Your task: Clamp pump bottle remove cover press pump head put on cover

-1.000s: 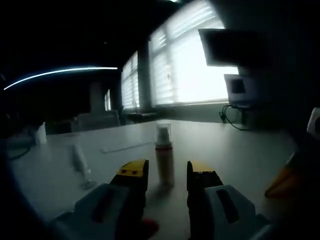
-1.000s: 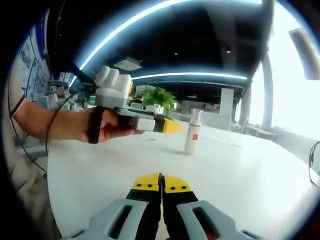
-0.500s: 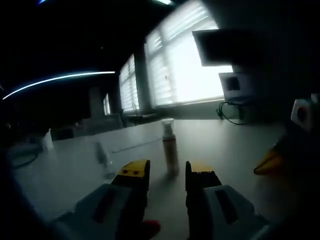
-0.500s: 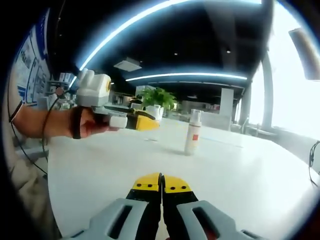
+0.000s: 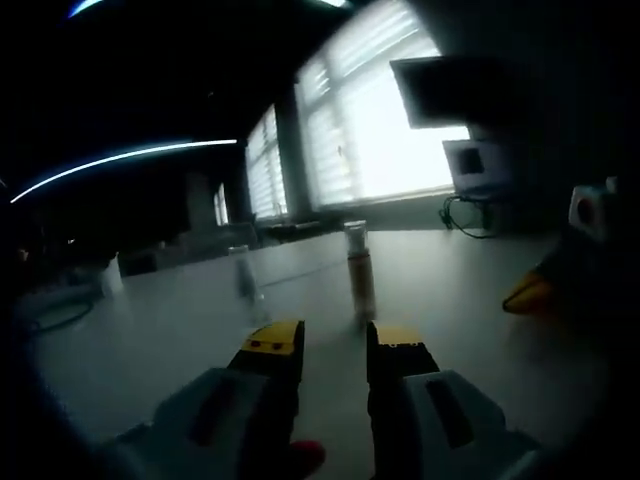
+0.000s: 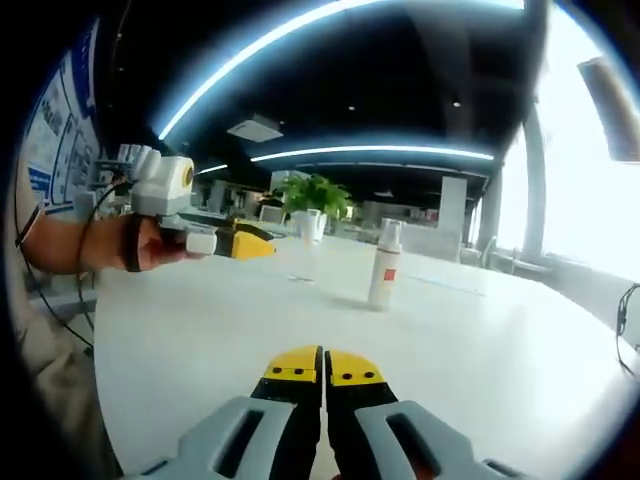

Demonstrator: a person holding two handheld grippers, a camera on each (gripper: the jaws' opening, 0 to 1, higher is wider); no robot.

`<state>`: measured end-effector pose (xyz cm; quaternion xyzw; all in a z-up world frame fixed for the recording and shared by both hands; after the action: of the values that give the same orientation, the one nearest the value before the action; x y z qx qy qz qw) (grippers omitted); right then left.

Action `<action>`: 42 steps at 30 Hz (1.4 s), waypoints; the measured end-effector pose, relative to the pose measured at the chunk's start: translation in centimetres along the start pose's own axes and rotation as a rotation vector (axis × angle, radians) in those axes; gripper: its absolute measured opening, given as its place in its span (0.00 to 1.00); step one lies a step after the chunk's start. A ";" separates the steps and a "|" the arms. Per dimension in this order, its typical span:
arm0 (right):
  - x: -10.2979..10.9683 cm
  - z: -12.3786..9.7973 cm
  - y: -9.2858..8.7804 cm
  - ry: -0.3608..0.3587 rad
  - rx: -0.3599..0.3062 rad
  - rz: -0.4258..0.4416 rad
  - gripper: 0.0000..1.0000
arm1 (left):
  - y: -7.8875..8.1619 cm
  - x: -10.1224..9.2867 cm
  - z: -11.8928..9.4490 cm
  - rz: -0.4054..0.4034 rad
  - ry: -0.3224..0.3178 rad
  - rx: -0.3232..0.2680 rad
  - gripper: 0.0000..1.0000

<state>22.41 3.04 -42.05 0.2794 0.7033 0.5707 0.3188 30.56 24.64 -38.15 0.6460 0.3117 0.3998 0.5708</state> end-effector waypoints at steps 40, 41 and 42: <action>0.0 0.1 -0.2 -0.027 0.023 -0.037 0.00 | -2.6 2.0 -6.6 -0.105 0.038 0.024 0.05; 0.0 0.2 -0.2 -0.026 0.024 -0.037 0.00 | -2.6 1.8 -6.6 -0.097 0.036 0.026 0.05; 0.0 0.2 -0.2 -0.026 0.025 -0.038 0.00 | -2.7 1.7 -6.6 -0.090 0.034 0.033 0.05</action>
<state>22.52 3.11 -42.26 0.2774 0.7112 0.5520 0.3354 25.76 29.80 -40.39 0.6338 0.3567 0.3793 0.5720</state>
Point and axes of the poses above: the point that each gripper's makers call its tool centre point, and the gripper's own axes: z roughly forward along the fingers, x roughly to its left, y roughly out of its top, the point moved 6 cm from there along -z, roughly backward along the fingers, and after that the axes turned 7 degrees about y, right-handed, at the moved point
